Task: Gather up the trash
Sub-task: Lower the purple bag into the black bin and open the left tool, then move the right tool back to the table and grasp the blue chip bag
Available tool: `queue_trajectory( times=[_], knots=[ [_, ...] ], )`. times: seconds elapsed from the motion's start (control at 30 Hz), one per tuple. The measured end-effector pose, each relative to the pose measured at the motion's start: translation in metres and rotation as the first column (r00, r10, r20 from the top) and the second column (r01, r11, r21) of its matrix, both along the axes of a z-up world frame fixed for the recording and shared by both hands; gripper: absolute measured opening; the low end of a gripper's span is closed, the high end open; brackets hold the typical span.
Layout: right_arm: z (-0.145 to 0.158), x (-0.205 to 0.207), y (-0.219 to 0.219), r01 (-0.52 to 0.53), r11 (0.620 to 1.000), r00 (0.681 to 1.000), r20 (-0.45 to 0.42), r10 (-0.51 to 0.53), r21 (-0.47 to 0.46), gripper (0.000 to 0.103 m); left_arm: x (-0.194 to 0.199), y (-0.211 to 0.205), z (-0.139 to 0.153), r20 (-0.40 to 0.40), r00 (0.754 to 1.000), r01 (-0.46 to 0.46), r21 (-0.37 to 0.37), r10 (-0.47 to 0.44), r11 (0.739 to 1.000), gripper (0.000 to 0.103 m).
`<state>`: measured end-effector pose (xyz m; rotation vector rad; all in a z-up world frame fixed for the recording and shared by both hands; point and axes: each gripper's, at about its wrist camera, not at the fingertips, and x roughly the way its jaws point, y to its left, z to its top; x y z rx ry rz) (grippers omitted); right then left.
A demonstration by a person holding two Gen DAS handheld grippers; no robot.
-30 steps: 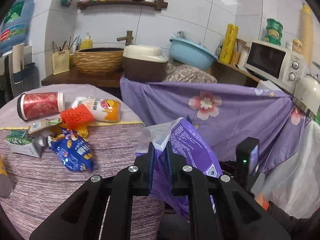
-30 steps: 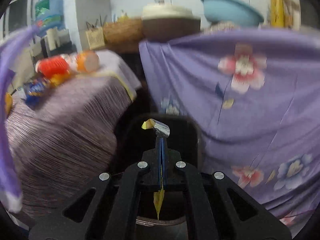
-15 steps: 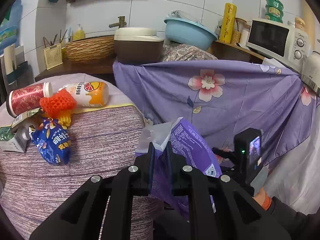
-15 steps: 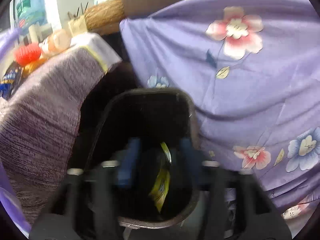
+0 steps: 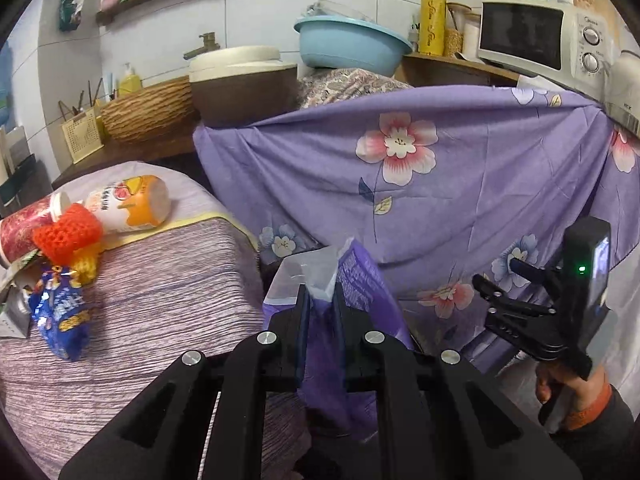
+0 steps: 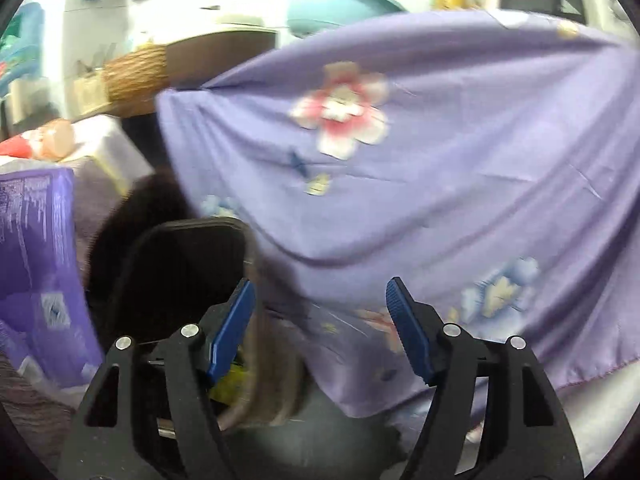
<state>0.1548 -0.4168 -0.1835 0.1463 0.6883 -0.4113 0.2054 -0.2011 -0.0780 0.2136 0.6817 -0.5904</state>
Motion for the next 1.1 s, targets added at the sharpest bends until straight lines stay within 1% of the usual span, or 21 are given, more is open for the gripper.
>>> queue_trajectory(
  times=[0.1,0.27,0.43,0.47,0.5,0.53,0.57,0.6,0.67,0.73,0.83,0.9,1.0,1.03,1.1],
  knots=[
    [-0.004,-0.011,-0.009,0.024,0.999,1.000,-0.006,-0.024,0.026,0.068,0.004,-0.019,-0.014,-0.006,1.000,0.016,0.033,-0.016,0.999,0.011],
    [-0.004,-0.022,-0.007,0.023,0.999,1.000,0.001,-0.023,0.040,0.068,0.010,-0.049,-0.042,-0.031,0.999,0.048,0.105,-0.045,0.993,0.011],
    [-0.005,-0.026,-0.007,0.032,0.998,1.000,0.000,-0.032,0.051,0.068,0.014,-0.063,-0.063,-0.067,0.996,0.075,0.146,-0.066,0.986,0.012],
    [-0.006,-0.027,-0.008,0.035,0.998,0.999,-0.003,-0.035,0.056,0.069,0.013,-0.064,-0.065,-0.072,0.995,0.077,0.146,-0.068,0.986,0.015],
    [-0.007,-0.028,-0.009,0.039,0.998,0.999,-0.005,-0.038,0.059,0.069,0.013,-0.064,-0.066,-0.074,0.995,0.079,0.145,-0.069,0.986,0.024],
    [-0.007,-0.028,-0.009,0.042,0.997,0.999,-0.006,-0.042,0.063,0.069,0.012,-0.064,-0.067,-0.073,0.995,0.080,0.143,-0.070,0.987,0.031],
    [-0.007,-0.029,-0.010,0.045,0.997,0.999,-0.006,-0.044,0.067,0.069,0.011,-0.063,-0.066,-0.064,0.996,0.077,0.140,-0.069,0.987,0.046],
    [-0.008,-0.029,-0.011,0.047,0.996,0.999,-0.006,-0.046,0.070,0.069,0.009,-0.062,-0.065,-0.056,0.996,0.075,0.133,-0.068,0.988,0.055],
    [-0.008,-0.029,-0.011,0.050,0.996,0.999,-0.007,-0.049,0.073,0.069,0.008,-0.060,-0.062,-0.048,0.996,0.075,0.116,-0.069,0.990,0.060],
    [-0.007,-0.029,-0.010,0.052,0.996,0.999,-0.009,-0.051,0.076,0.069,0.006,-0.058,-0.058,-0.054,0.996,0.074,0.104,-0.068,0.992,0.062],
    [-0.005,-0.029,-0.008,0.044,0.996,0.999,-0.003,-0.044,0.079,0.069,-0.002,-0.054,-0.048,-0.043,0.997,0.074,0.072,-0.071,0.995,0.067],
    [-0.003,-0.028,-0.004,0.032,0.996,0.999,0.001,-0.033,0.080,0.069,-0.009,-0.049,-0.039,-0.027,0.997,0.074,0.047,-0.072,0.996,0.075],
    [0.001,-0.024,0.003,0.008,0.996,1.000,0.004,-0.008,0.085,0.069,-0.019,-0.037,-0.025,-0.003,0.998,0.058,0.024,-0.058,0.998,0.083],
    [0.002,-0.023,0.006,-0.001,0.996,1.000,0.006,0.000,0.087,0.069,-0.022,-0.032,-0.021,0.001,0.999,0.050,0.021,-0.050,0.999,0.084],
    [0.005,-0.020,0.013,-0.019,0.996,1.000,0.010,0.019,0.092,0.073,-0.028,-0.019,-0.012,0.014,1.000,0.024,0.012,-0.025,1.000,0.087]
  ],
)
